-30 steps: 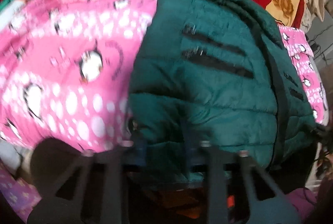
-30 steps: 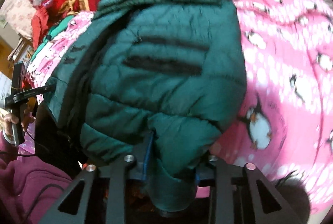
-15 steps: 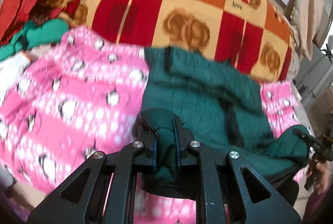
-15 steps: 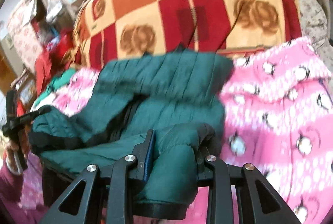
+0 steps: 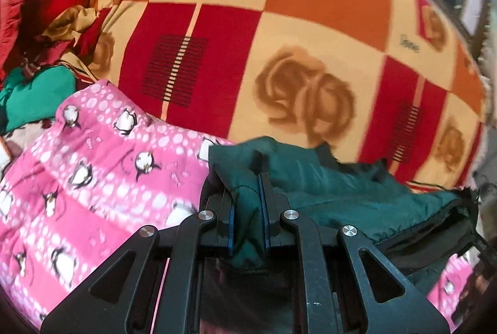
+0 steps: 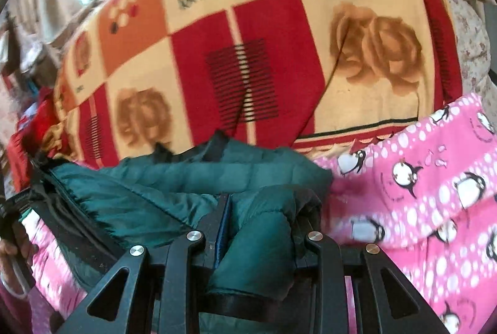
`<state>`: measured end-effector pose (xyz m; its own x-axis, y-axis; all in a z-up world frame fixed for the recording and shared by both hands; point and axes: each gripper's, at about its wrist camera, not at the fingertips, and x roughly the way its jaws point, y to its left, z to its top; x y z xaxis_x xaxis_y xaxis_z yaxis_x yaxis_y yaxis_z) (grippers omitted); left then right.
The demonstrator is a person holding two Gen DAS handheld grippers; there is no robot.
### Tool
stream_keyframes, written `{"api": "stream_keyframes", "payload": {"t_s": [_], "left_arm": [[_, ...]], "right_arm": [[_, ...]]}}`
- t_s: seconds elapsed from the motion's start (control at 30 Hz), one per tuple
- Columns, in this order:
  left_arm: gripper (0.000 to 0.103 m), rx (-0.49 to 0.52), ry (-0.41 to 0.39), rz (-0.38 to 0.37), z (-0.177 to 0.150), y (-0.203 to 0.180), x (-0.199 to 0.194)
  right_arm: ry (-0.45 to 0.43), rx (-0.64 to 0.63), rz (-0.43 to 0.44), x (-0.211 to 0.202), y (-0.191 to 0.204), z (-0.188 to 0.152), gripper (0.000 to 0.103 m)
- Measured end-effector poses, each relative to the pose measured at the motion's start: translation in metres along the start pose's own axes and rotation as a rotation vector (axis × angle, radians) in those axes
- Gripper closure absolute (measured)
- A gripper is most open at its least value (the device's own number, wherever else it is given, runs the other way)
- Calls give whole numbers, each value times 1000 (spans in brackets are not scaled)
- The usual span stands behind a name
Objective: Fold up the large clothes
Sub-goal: 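Pinch the jacket hem with both grippers, then lift the hem with both grippers and fold it toward the collar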
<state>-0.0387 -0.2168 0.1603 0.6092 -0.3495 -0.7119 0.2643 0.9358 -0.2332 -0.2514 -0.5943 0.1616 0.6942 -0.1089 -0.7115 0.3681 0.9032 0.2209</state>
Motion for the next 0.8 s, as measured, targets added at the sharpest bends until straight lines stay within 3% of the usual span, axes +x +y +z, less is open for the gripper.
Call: {"api": "stream_keyframes", "payload": {"t_s": [0.23, 0.37, 0.47, 0.5, 0.6, 0.67, 0.73, 0.8], "left_arm": [[89, 1, 79, 76, 2, -1, 78], [81, -45, 85, 21, 0, 6, 96], [74, -50, 101, -34, 5, 10, 95], [72, -49, 111, -61, 7, 12, 91], [54, -59, 114, -141, 13, 18, 75], [22, -59, 75, -162, 16, 17, 61], [18, -52, -14, -150, 17, 16, 40], [18, -37, -44, -155, 18, 13, 28]], "right_arm": [[70, 91, -45, 79, -20, 11, 75], [46, 198, -9, 103, -34, 0, 66], [12, 270, 52, 99, -45, -4, 60], [12, 287, 68, 95, -48, -3, 54], [-29, 292, 103, 72, -48, 3, 18], [-73, 257, 58, 54, -40, 9, 15], [-112, 217, 49, 39, -30, 16, 15], [-136, 189, 69, 26, -18, 19, 15]]}}
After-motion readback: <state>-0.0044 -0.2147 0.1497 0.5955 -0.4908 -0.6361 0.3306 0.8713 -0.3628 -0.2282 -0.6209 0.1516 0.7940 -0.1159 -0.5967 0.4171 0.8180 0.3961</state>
